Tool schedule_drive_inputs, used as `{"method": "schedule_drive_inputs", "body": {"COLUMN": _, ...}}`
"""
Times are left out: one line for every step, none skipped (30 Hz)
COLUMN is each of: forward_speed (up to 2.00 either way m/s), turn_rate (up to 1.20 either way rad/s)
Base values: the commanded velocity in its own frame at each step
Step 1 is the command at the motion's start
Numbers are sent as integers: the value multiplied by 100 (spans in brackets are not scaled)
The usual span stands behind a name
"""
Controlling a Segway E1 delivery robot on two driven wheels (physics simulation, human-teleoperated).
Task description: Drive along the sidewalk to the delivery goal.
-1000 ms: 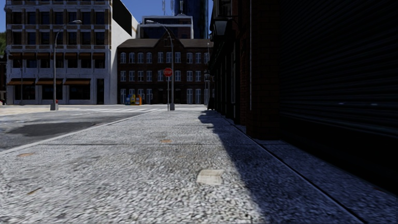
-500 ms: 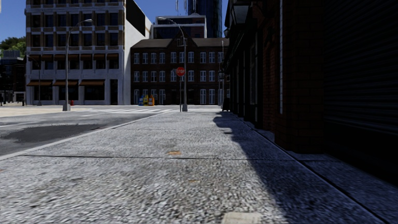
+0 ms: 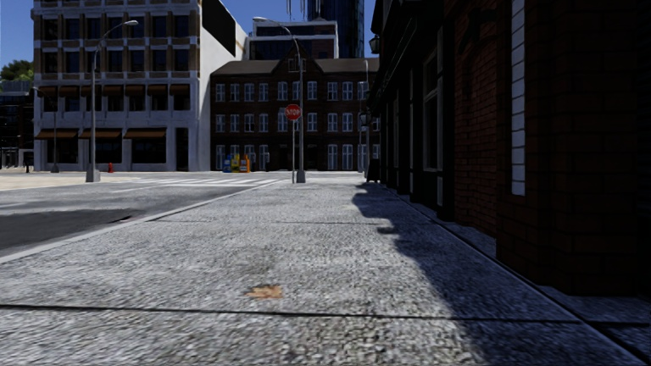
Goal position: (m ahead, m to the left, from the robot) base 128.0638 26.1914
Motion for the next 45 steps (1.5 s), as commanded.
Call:
{"method": "schedule_drive_inputs", "body": {"forward_speed": 200, "turn_rate": 0}}
{"method": "schedule_drive_inputs", "body": {"forward_speed": 200, "turn_rate": 0}}
{"method": "schedule_drive_inputs", "body": {"forward_speed": 200, "turn_rate": 0}}
{"method": "schedule_drive_inputs", "body": {"forward_speed": 200, "turn_rate": 0}}
{"method": "schedule_drive_inputs", "body": {"forward_speed": 200, "turn_rate": 0}}
{"method": "schedule_drive_inputs", "body": {"forward_speed": 200, "turn_rate": 0}}
{"method": "schedule_drive_inputs", "body": {"forward_speed": 200, "turn_rate": 0}}
{"method": "schedule_drive_inputs", "body": {"forward_speed": 200, "turn_rate": 0}}
{"method": "schedule_drive_inputs", "body": {"forward_speed": 200, "turn_rate": 0}}
{"method": "schedule_drive_inputs", "body": {"forward_speed": 200, "turn_rate": 0}}
{"method": "schedule_drive_inputs", "body": {"forward_speed": 200, "turn_rate": 0}}
{"method": "schedule_drive_inputs", "body": {"forward_speed": 200, "turn_rate": 0}}
{"method": "schedule_drive_inputs", "body": {"forward_speed": 200, "turn_rate": 0}}
{"method": "schedule_drive_inputs", "body": {"forward_speed": 200, "turn_rate": 0}}
{"method": "schedule_drive_inputs", "body": {"forward_speed": 200, "turn_rate": 0}}
{"method": "schedule_drive_inputs", "body": {"forward_speed": 200, "turn_rate": 0}}
{"method": "schedule_drive_inputs", "body": {"forward_speed": 200, "turn_rate": 0}}
{"method": "schedule_drive_inputs", "body": {"forward_speed": 200, "turn_rate": 0}}
{"method": "schedule_drive_inputs", "body": {"forward_speed": 200, "turn_rate": 0}}
{"method": "schedule_drive_inputs", "body": {"forward_speed": 200, "turn_rate": 0}}
{"method": "schedule_drive_inputs", "body": {"forward_speed": 200, "turn_rate": 0}}
{"method": "schedule_drive_inputs", "body": {"forward_speed": 200, "turn_rate": 0}}
{"method": "schedule_drive_inputs", "body": {"forward_speed": 200, "turn_rate": 0}}
{"method": "schedule_drive_inputs", "body": {"forward_speed": 200, "turn_rate": 0}}
{"method": "schedule_drive_inputs", "body": {"forward_speed": 200, "turn_rate": 0}}
{"method": "schedule_drive_inputs", "body": {"forward_speed": 200, "turn_rate": 0}}
{"method": "schedule_drive_inputs", "body": {"forward_speed": 200, "turn_rate": 0}}
{"method": "schedule_drive_inputs", "body": {"forward_speed": 200, "turn_rate": 0}}
{"method": "schedule_drive_inputs", "body": {"forward_speed": 200, "turn_rate": 0}}
{"method": "schedule_drive_inputs", "body": {"forward_speed": 200, "turn_rate": 0}}
{"method": "schedule_drive_inputs", "body": {"forward_speed": 200, "turn_rate": 0}}
{"method": "schedule_drive_inputs", "body": {"forward_speed": 200, "turn_rate": 0}}
{"method": "schedule_drive_inputs", "body": {"forward_speed": 200, "turn_rate": 0}}
{"method": "schedule_drive_inputs", "body": {"forward_speed": 200, "turn_rate": 0}}
{"method": "schedule_drive_inputs", "body": {"forward_speed": 200, "turn_rate": 0}}
{"method": "schedule_drive_inputs", "body": {"forward_speed": 200, "turn_rate": 0}}
{"method": "schedule_drive_inputs", "body": {"forward_speed": 200, "turn_rate": 0}}
{"method": "schedule_drive_inputs", "body": {"forward_speed": 200, "turn_rate": 0}}
{"method": "schedule_drive_inputs", "body": {"forward_speed": 200, "turn_rate": 0}}
{"method": "schedule_drive_inputs", "body": {"forward_speed": 200, "turn_rate": 0}}
{"method": "schedule_drive_inputs", "body": {"forward_speed": 200, "turn_rate": 0}}
{"method": "schedule_drive_inputs", "body": {"forward_speed": 200, "turn_rate": 0}}
{"method": "schedule_drive_inputs", "body": {"forward_speed": 200, "turn_rate": 0}}
{"method": "schedule_drive_inputs", "body": {"forward_speed": 200, "turn_rate": 0}}
{"method": "schedule_drive_inputs", "body": {"forward_speed": 200, "turn_rate": 0}}
